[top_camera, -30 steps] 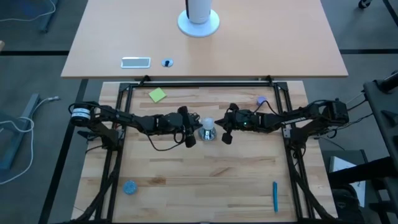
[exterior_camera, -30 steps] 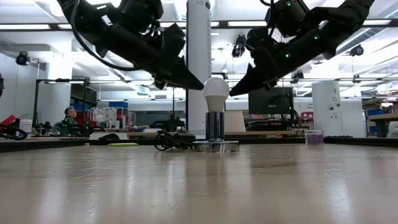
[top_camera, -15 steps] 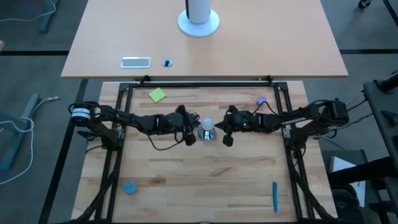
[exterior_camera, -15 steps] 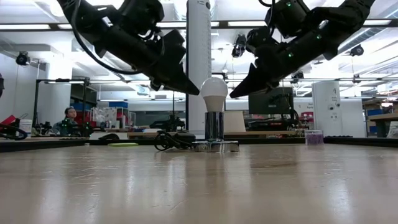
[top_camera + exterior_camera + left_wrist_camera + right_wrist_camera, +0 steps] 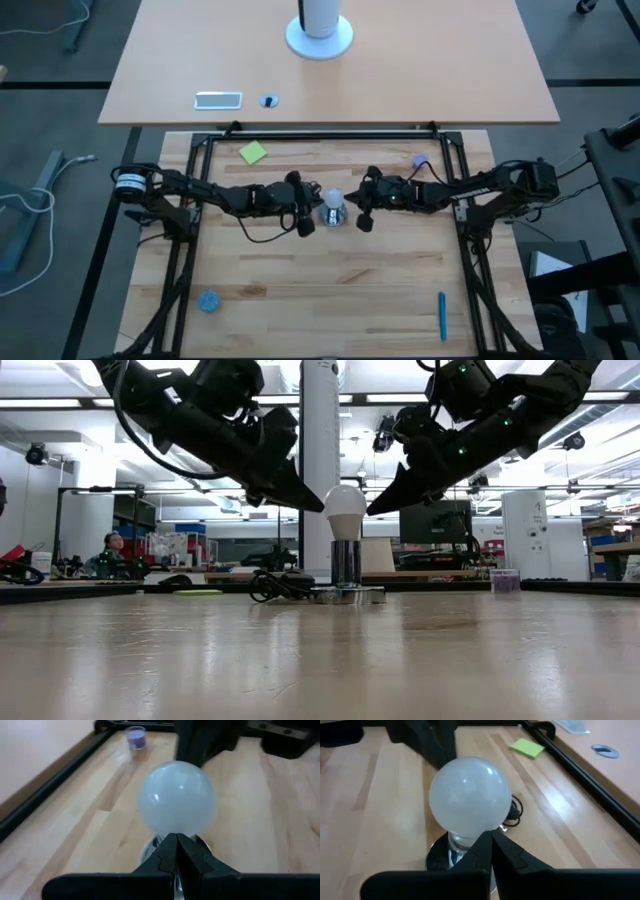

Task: Screw lightbulb
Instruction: Insert the white lightbulb into the silver lamp

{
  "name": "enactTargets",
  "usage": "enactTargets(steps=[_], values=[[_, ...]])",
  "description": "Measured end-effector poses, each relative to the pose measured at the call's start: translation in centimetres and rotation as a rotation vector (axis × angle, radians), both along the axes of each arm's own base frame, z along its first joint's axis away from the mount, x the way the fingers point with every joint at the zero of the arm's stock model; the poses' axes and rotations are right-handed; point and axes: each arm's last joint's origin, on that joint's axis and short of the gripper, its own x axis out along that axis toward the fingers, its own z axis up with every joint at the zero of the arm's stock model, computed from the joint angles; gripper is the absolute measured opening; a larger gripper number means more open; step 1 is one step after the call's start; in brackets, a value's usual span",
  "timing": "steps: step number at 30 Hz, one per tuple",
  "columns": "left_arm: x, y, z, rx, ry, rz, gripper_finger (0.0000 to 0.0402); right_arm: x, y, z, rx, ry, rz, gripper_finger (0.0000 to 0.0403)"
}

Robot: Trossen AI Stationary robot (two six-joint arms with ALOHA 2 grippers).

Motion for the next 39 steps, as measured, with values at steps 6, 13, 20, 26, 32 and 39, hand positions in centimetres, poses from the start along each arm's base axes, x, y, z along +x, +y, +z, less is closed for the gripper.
enactTargets(steps=[6,13,20,26,32,39], values=[[0.0,0.3,0.1,0.025,-0.014,0.07,0.0,0.1,0.3,0.0,0.033,-0.004,0.057,0.0],[-0.2,0.2,-0.3,0.004,0.033,0.074,0.0,-0.1,0.3,-0.2,0.049,0.016,0.042,0.0],[-0.9,-0.1,-1.0,-0.075,0.128,0.041,0.0,-0.5,-0.2,-0.7,-0.032,0.095,-0.076,0.0],[-0.3,-0.2,0.0,-0.052,0.022,-0.031,0.0,-0.1,-0.6,-0.1,-0.056,0.019,-0.08,0.0],[-0.2,0.1,0.2,-0.031,0.003,-0.025,0.0,0.1,-0.5,0.2,-0.035,-0.017,-0.033,0.0],[-0.2,0.2,0.1,-0.029,0.009,-0.017,0.0,0.1,-0.4,0.2,-0.024,-0.022,-0.021,0.0]])
